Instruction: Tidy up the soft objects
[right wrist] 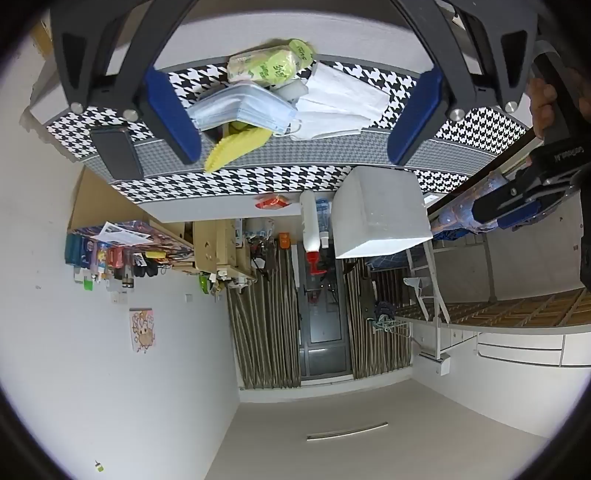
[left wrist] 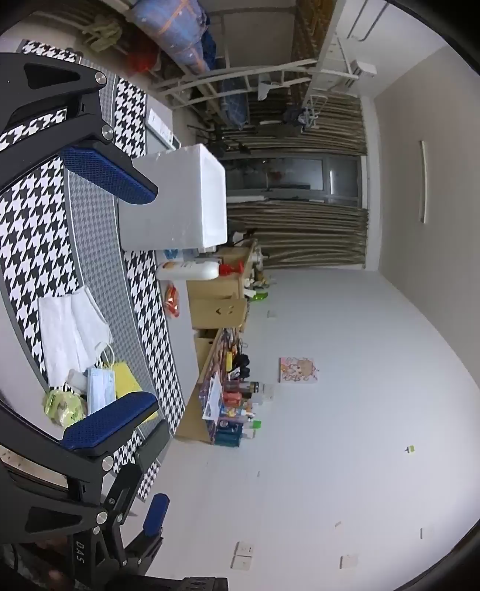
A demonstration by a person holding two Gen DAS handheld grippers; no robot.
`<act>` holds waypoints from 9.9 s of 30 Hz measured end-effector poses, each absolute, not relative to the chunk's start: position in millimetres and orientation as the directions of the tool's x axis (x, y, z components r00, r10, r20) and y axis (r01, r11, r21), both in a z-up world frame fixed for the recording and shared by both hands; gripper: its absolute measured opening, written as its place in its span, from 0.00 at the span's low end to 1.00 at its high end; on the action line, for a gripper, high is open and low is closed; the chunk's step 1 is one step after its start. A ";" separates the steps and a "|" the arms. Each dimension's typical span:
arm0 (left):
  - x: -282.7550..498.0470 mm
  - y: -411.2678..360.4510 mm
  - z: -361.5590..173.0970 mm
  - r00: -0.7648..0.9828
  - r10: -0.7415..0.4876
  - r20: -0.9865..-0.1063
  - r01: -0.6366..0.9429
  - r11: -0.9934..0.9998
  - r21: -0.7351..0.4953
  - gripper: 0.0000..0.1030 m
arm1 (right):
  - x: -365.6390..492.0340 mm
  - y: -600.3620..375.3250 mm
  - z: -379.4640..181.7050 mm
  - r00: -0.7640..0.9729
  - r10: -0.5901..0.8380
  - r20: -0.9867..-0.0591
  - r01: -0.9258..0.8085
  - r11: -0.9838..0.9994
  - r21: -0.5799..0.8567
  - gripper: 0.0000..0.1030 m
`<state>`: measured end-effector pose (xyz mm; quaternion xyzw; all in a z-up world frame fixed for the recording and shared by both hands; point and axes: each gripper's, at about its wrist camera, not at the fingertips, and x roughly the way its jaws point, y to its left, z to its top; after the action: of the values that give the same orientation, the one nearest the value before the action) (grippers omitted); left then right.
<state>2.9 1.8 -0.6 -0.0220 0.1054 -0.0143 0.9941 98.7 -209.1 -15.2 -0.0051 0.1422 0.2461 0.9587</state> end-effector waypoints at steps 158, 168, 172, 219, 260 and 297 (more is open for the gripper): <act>159.7 -47.1 -126.6 0.593 -0.265 -0.760 0.418 0.909 0.009 0.35 | 235.6 -218.2 -74.0 0.705 0.452 -0.547 -0.388 0.891 0.236 0.65; 155.2 -46.9 -124.1 0.617 -0.225 -0.754 0.393 0.918 0.047 0.44 | 234.8 -219.2 -72.2 0.692 0.468 -0.549 -0.390 0.883 0.261 0.25; 156.1 -44.0 -123.0 0.631 -0.199 -0.750 0.374 0.925 0.070 0.67 | 232.9 -220.9 -69.8 0.702 0.463 -0.541 -0.386 0.886 0.258 0.20; 122.5 -6.1 -80.6 0.734 -0.285 -0.617 0.308 0.949 -0.071 0.08 | 210.6 -210.8 -34.2 0.766 0.468 -0.441 -0.411 0.884 0.225 0.12; 84.8 23.0 -4.8 0.877 -0.158 -0.455 0.147 0.987 -0.059 0.07 | 178.1 -181.5 -5.1 0.785 0.504 -0.360 -0.494 0.860 0.127 0.12; 98.2 49.5 39.3 0.928 -0.063 -0.366 0.057 0.998 -0.027 0.07 | 190.0 -134.9 24.9 0.755 0.569 -0.327 -0.582 0.810 0.067 0.12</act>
<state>98.2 49.5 39.4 -0.0079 0.1868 -0.0305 0.9819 190.0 -134.9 24.9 -0.0193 0.1681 0.3072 0.9365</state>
